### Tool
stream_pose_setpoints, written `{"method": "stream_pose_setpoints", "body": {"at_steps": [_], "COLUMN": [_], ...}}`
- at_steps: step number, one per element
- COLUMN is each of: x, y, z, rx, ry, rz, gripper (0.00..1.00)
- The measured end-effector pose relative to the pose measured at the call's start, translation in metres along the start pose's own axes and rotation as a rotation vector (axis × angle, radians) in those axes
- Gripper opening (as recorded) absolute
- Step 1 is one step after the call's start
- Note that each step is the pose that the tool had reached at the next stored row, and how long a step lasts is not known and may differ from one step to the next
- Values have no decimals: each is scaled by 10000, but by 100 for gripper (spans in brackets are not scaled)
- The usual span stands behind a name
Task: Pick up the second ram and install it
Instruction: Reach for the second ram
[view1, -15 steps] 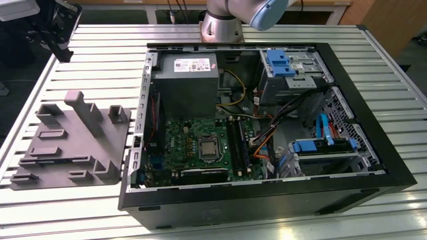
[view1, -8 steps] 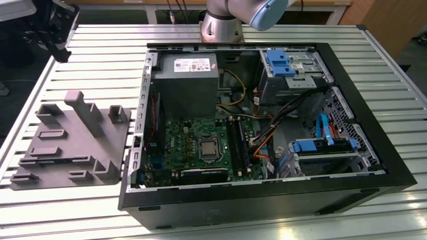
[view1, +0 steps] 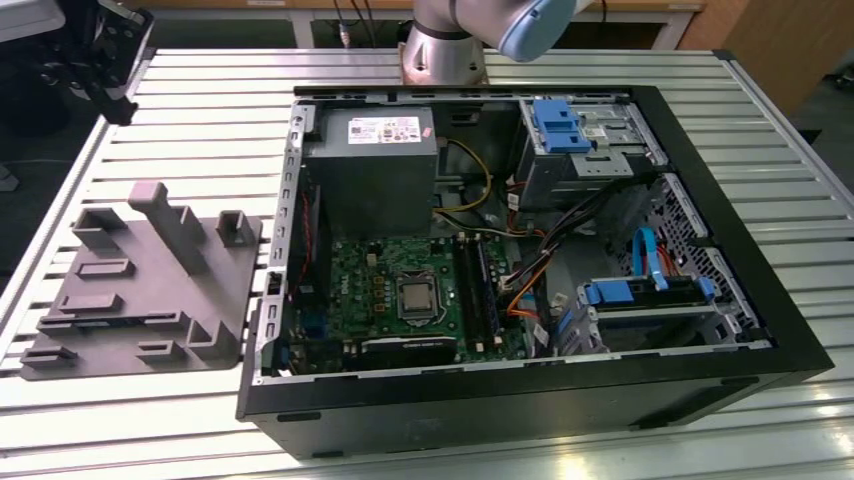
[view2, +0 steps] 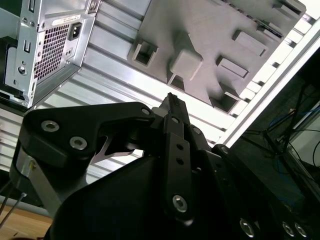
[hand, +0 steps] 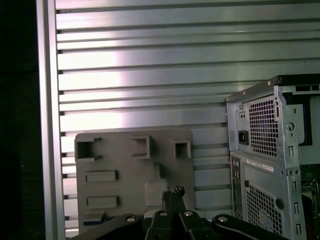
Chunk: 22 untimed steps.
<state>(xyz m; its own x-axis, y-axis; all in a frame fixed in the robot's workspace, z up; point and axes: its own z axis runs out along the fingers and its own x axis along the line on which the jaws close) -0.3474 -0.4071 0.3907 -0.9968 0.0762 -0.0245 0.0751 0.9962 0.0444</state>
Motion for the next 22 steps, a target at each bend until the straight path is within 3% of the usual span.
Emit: {"method": "stream_pose_setpoints", "body": {"at_steps": [22], "x": [104], "y": [-8], "z": [8], "rx": [0], "ry": [0], "rz": [1], "gripper": [11]}}
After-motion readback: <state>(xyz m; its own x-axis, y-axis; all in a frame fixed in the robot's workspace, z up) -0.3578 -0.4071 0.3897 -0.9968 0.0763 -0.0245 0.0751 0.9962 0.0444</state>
